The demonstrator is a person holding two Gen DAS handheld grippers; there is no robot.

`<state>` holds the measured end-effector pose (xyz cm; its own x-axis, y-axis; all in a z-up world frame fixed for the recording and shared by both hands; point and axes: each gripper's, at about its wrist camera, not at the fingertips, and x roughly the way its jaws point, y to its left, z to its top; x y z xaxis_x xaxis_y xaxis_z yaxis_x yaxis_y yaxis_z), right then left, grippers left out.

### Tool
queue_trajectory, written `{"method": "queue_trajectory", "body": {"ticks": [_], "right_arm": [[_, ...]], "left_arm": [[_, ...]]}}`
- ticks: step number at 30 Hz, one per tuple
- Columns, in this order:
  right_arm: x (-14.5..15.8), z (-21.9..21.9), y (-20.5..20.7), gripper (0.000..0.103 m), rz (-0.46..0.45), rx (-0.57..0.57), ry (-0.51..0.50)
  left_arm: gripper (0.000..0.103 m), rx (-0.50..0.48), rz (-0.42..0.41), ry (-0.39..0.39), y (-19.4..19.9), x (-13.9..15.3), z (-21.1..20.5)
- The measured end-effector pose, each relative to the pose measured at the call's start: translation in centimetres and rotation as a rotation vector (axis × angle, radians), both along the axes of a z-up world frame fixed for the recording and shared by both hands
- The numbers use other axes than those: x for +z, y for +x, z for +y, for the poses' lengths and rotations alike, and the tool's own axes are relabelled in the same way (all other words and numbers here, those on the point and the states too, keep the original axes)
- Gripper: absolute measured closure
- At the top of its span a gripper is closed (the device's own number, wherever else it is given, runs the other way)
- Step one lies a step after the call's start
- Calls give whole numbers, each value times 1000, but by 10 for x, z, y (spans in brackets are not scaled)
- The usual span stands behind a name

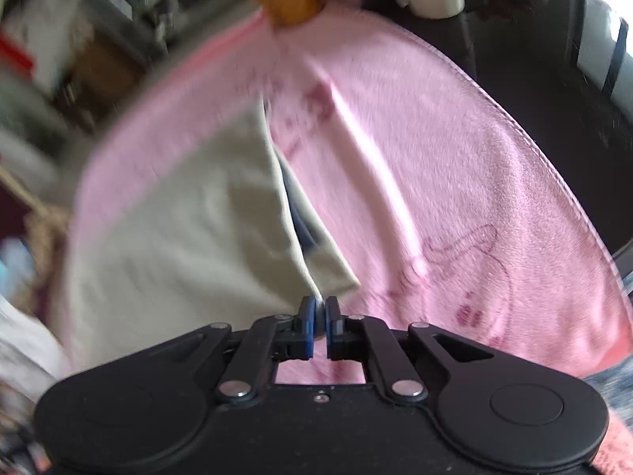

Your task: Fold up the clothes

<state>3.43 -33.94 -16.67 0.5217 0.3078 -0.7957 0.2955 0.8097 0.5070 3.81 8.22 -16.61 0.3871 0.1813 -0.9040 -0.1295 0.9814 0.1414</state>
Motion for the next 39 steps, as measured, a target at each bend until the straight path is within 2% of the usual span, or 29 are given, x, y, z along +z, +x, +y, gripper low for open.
{"method": "queue_trajectory", "body": {"ticks": [1, 3, 7, 8, 11, 15, 17, 21, 23, 25, 26, 27, 29, 31, 33, 39], "right_arm": [[1, 2, 0, 96, -1, 4, -9], [4, 5, 0, 92, -2, 12, -28], [9, 11, 0, 84, -7, 27, -59], [17, 6, -1, 84, -38, 16, 0], [54, 10, 5, 84, -167, 21, 58], [102, 21, 30, 80, -357, 22, 68], [116, 28, 52, 79, -423, 37, 50], [98, 34, 100, 79, -455, 28, -7], [65, 30, 119, 79, -421, 1, -12], [28, 24, 129, 79, -346, -35, -1], [8, 19, 135, 79, -290, -58, 8], [-5, 15, 145, 79, -188, -85, 27], [-15, 8, 157, 77, -173, -97, 54], [-24, 2, 168, 75, -158, -108, 79], [-31, 3, 173, 75, -141, -122, 63], [-47, -3, 174, 73, -133, -177, 107]], "left_arm": [[91, -9, 0, 27, -1, -1, -3], [91, -7, -41, 7, -5, 8, -1], [87, 40, -221, -177, -15, 46, 25], [87, 45, -253, -205, -14, 55, 30], [86, 47, -340, -266, -3, 82, 34], [82, 5, -382, -254, 37, 108, 23], [78, -17, -392, -235, 59, 112, 20], [75, 0, -361, -256, 99, 89, 27], [75, 52, -325, -302, 111, 63, 39], [80, 110, -260, -346, 121, 47, 52], [80, 121, -245, -366, 126, 44, 58], [74, 127, -242, -382, 131, 43, 63], [70, 132, -255, -408, 138, 42, 72], [70, 153, -223, -489, 146, 34, 79], [71, 181, -178, -569, 154, 24, 83], [74, 198, -141, -691, 174, 11, 89]]}}
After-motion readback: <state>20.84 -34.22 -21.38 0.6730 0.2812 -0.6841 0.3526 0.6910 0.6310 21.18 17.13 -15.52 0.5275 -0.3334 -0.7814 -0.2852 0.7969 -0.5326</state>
